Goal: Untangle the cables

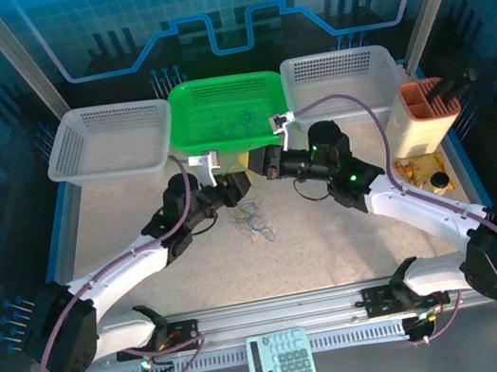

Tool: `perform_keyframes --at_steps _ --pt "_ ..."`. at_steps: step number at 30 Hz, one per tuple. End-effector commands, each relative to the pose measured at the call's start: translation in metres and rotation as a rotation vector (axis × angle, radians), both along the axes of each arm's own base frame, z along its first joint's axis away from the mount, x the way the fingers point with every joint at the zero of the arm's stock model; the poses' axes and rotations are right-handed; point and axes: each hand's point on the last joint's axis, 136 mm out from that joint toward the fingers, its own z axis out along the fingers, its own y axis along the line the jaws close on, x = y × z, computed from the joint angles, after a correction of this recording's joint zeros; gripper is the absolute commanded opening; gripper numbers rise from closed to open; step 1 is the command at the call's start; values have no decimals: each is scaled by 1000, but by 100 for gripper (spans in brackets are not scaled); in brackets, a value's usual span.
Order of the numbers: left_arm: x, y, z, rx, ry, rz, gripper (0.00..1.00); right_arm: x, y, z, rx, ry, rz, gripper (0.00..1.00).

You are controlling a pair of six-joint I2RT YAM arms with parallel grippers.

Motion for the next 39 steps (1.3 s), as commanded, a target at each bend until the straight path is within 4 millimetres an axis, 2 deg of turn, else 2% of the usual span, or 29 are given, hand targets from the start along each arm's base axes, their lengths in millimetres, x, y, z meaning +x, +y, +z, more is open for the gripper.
perform_keyframes --at_steps 1,7,9,13,16,19,22,26,29,34,37,39 --pt "-1 1 -3 -3 -4 10 23 -4 -1 27 42 -62 -9 0" --pt "-9 4 4 -21 -3 2 0 2 -7 19 2 -60 -48 0" --pt "-15 4 14 -41 -10 -11 0 9 -12 10 -18 -50 -74 0" --pt "-31 6 50 -123 -38 -52 0 24 -20 -14 -47 -3 -112 0" --pt "-44 9 84 -195 -82 -79 0 34 -25 -32 -65 27 -135 1" --pt "-54 14 116 -243 -123 -93 0 42 -27 -42 -73 43 -149 10" --pt "-60 15 145 -274 -152 -108 0 44 -27 -64 -96 80 -147 14" --pt "-59 12 172 -308 -166 -124 0 46 -25 -81 -104 110 -142 21" --pt "-56 9 187 -326 -173 -129 0 45 -26 -95 -113 134 -142 35" --pt "-44 11 204 -270 -187 -97 0 40 -33 -108 -111 162 -146 46" --pt "-31 24 212 -209 -193 -39 0 34 -38 -105 -105 159 -142 52" --pt "-20 38 216 -194 -194 13 0 30 -42 -102 -116 148 -144 64"
